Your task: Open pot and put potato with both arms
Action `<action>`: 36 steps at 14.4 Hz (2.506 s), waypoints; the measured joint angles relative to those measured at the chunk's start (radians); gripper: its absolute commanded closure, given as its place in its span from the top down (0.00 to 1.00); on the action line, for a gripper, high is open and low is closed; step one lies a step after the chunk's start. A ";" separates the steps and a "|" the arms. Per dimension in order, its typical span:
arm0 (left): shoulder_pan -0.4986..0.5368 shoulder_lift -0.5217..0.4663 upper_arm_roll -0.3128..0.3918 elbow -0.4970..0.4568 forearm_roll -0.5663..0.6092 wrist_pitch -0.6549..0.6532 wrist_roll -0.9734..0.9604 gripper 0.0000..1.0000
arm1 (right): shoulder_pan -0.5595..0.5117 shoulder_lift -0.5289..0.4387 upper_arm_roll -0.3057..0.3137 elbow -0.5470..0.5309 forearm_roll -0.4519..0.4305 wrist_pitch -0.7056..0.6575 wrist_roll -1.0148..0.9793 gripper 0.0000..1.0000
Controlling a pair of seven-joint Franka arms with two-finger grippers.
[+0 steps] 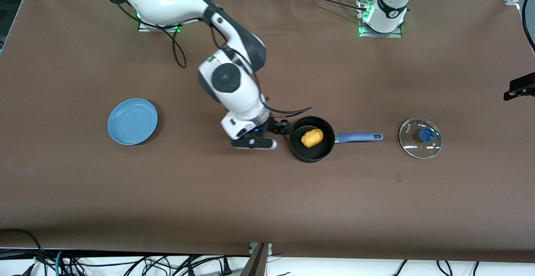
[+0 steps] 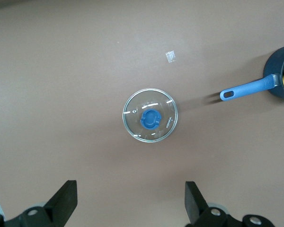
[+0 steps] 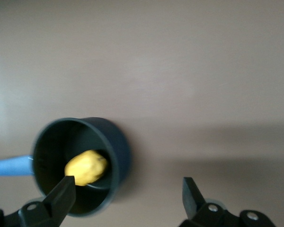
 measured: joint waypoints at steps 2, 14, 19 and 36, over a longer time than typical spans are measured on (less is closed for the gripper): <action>0.007 0.004 0.001 0.000 0.014 0.000 -0.016 1.00 | -0.050 -0.036 -0.001 0.000 0.000 -0.105 -0.090 1.00; 0.010 -0.003 -0.005 0.017 0.004 0.002 -0.355 1.00 | -0.420 -0.434 -0.084 -0.135 -0.008 -0.611 -0.692 1.00; -0.238 -0.114 0.246 -0.036 -0.143 -0.007 -0.355 1.00 | -0.448 -0.639 -0.147 -0.315 -0.007 -0.657 -0.700 1.00; -0.304 -0.184 0.188 -0.204 -0.165 0.023 -0.546 1.00 | -0.454 -0.728 -0.186 -0.379 0.019 -0.720 -0.708 1.00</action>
